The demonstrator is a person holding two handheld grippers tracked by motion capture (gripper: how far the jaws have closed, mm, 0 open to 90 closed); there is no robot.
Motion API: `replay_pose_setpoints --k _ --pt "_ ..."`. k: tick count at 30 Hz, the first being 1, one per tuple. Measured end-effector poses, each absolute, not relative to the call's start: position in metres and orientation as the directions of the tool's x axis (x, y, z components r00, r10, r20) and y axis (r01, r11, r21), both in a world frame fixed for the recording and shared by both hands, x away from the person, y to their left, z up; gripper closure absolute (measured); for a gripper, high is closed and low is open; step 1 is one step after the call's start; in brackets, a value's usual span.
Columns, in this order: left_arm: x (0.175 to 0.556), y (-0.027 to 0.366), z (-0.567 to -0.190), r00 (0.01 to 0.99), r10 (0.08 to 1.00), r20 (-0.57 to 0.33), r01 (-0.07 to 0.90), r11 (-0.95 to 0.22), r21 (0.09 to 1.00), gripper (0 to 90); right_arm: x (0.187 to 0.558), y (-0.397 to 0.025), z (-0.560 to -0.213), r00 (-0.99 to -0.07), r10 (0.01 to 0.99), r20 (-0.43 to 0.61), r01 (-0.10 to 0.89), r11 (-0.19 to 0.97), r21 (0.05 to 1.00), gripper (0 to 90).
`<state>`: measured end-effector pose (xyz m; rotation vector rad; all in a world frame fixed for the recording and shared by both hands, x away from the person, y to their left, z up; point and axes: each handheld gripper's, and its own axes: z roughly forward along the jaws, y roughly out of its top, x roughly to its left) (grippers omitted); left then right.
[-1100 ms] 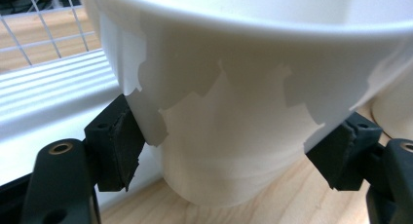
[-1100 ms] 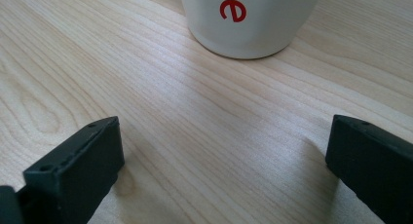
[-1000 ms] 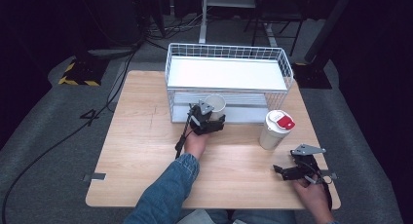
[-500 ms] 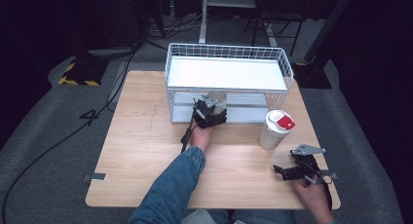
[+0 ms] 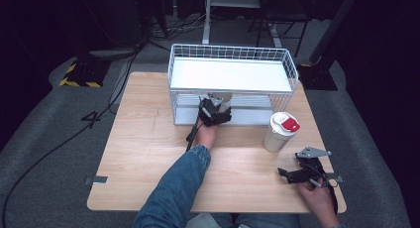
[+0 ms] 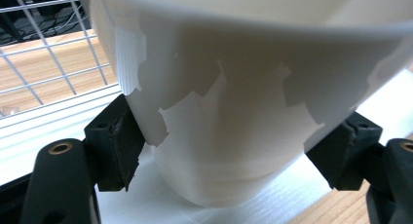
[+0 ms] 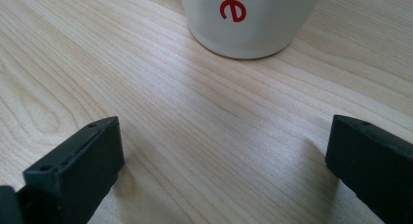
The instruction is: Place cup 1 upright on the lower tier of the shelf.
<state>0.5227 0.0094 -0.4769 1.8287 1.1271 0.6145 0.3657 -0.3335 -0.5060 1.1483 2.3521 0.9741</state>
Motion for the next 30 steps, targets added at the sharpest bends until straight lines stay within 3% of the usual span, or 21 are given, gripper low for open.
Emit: replay_pose_setpoints --k 24,30 --pt "0.532 0.002 -0.484 0.484 0.872 -0.070 0.500 -0.210 0.840 22.5 0.366 -0.334 -0.506 -0.612 0.791 -0.010 0.552 0.436 0.711 0.4" --pt "0.534 0.003 -0.486 0.420 0.902 -0.097 0.535 -0.160 0.829 11.0 0.366 -0.334 -0.506 -0.612 0.791 -0.010 0.552 0.436 0.711 0.4"
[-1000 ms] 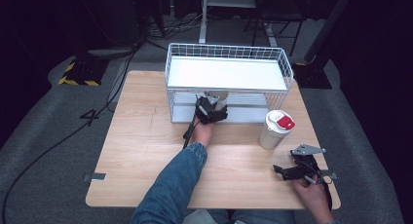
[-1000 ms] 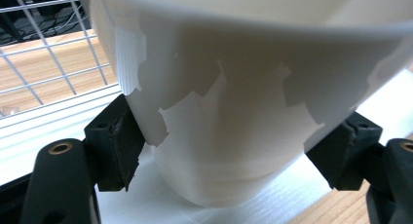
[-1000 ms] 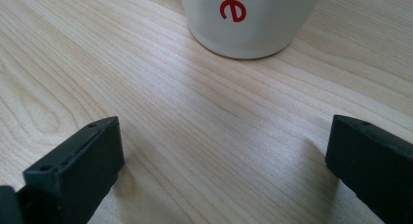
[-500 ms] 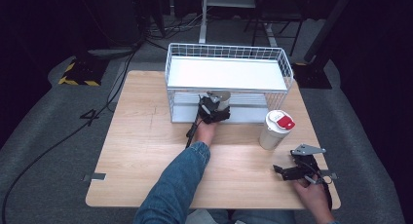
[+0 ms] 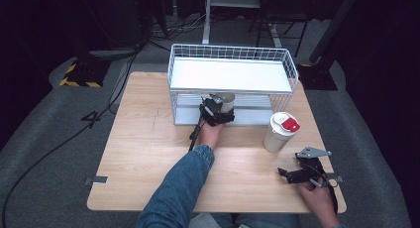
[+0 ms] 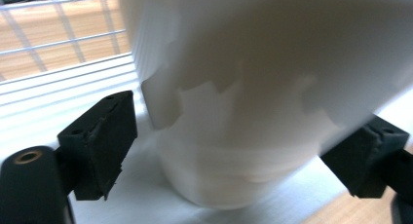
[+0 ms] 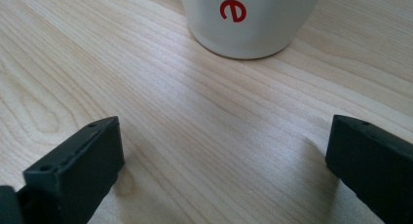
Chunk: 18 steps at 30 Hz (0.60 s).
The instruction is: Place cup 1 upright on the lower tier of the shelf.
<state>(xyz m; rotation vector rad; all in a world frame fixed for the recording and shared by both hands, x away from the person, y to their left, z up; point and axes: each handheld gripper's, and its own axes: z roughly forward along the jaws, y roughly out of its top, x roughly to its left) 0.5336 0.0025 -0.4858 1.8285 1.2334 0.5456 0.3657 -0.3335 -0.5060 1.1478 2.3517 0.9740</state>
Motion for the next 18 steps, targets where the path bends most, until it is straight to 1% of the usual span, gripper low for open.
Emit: replay_pose_setpoints --k 8,10,12,14,17,18 --pt "0.529 0.003 -0.479 0.447 0.885 -0.128 0.534 -0.149 0.833 8.7 0.366 -0.333 -0.506 -0.612 0.791 -0.010 0.552 0.436 0.711 0.4" --pt "0.525 0.002 -0.477 0.460 0.878 -0.134 0.540 -0.157 0.827 6.1 0.365 -0.333 -0.506 -0.614 0.789 -0.011 0.550 0.438 0.711 0.5" --pt "0.519 0.003 -0.474 0.463 0.874 -0.147 0.543 -0.148 0.827 5.9 0.365 -0.333 -0.506 -0.614 0.789 -0.011 0.550 0.438 0.711 0.6" --pt "0.515 0.006 -0.471 0.470 0.872 -0.137 0.530 -0.154 0.834 5.7 0.365 -0.333 -0.506 -0.613 0.790 -0.009 0.552 0.436 0.711 0.6" --pt "0.507 0.010 -0.465 0.475 0.864 -0.165 0.537 -0.137 0.833 4.8 0.365 -0.333 -0.506 -0.613 0.790 -0.009 0.552 0.436 0.711 0.6" --pt "0.505 0.011 -0.464 0.477 0.862 -0.172 0.541 -0.134 0.830 3.2 0.365 -0.333 -0.506 -0.613 0.790 -0.009 0.552 0.436 0.711 0.6"
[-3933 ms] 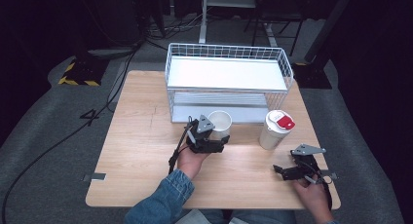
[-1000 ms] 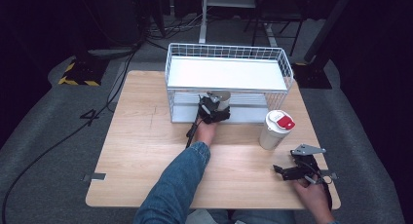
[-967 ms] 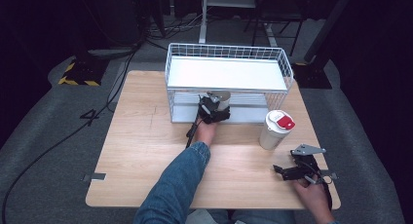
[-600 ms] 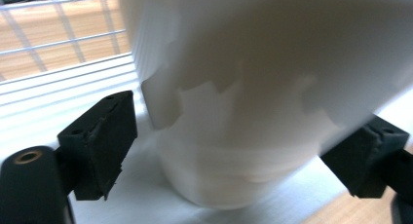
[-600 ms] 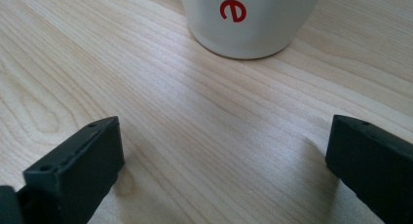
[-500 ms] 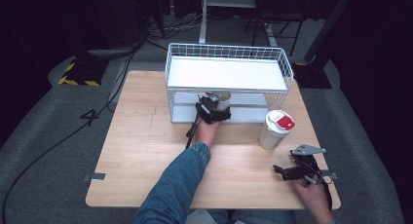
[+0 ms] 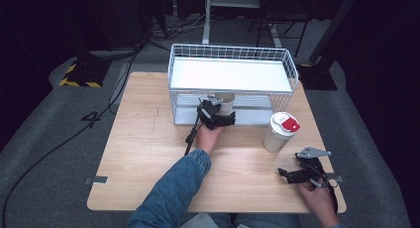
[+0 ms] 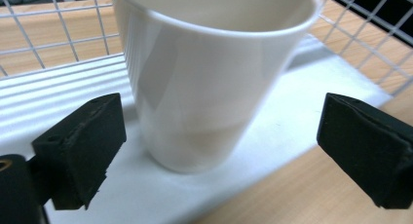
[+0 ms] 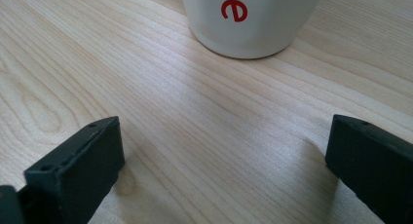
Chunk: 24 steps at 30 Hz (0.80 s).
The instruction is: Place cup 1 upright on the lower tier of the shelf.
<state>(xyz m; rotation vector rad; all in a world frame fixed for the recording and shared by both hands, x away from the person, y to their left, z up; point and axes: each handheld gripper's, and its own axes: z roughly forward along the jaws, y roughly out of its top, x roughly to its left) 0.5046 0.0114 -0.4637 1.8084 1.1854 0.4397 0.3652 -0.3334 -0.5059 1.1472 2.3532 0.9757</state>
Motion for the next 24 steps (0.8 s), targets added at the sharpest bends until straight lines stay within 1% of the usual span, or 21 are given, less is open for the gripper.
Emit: replay_pose_setpoints --k 6,11,15,21,24 --pt "0.479 0.018 -0.454 0.509 0.847 -0.154 0.511 -0.154 0.846 2.9 0.365 -0.333 -0.506 -0.614 0.789 -0.007 0.553 0.436 0.710 0.6" --pt "0.465 0.026 -0.444 0.511 0.841 -0.177 0.505 -0.127 0.854 2.9 0.365 -0.333 -0.506 -0.614 0.789 -0.007 0.553 0.436 0.710 0.5" --pt "0.456 0.033 -0.438 0.533 0.832 -0.154 0.494 -0.158 0.855 3.2 0.365 -0.334 -0.506 -0.614 0.789 -0.007 0.553 0.437 0.710 0.5" --pt "0.438 0.046 -0.431 0.573 0.814 -0.096 0.463 -0.224 0.858 3.3 0.366 -0.334 -0.506 -0.614 0.789 -0.007 0.552 0.437 0.710 0.5" --pt "0.430 0.053 -0.428 0.585 0.806 -0.090 0.460 -0.238 0.855 3.3 0.366 -0.334 -0.506 -0.615 0.788 -0.007 0.552 0.437 0.710 0.3"
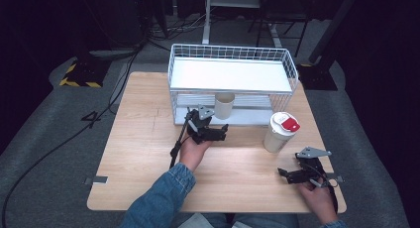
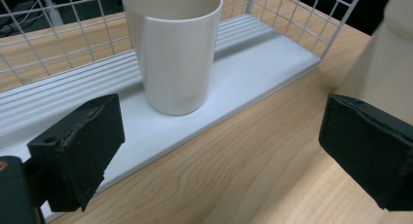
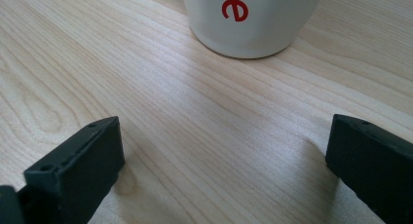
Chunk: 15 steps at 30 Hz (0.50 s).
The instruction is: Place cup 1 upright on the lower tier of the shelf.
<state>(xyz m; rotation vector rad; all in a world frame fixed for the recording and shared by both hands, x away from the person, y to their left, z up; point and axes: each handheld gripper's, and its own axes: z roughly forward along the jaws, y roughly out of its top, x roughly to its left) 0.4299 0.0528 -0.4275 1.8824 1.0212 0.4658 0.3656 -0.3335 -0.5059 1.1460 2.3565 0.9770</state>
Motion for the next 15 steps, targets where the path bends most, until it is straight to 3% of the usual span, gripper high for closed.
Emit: replay_pose_setpoints --k 15 --pt "0.376 0.094 -0.412 0.636 0.767 -0.089 0.492 -0.315 0.811 5.0 0.369 -0.333 -0.506 -0.623 0.782 -0.007 0.549 0.443 0.709 0.1"
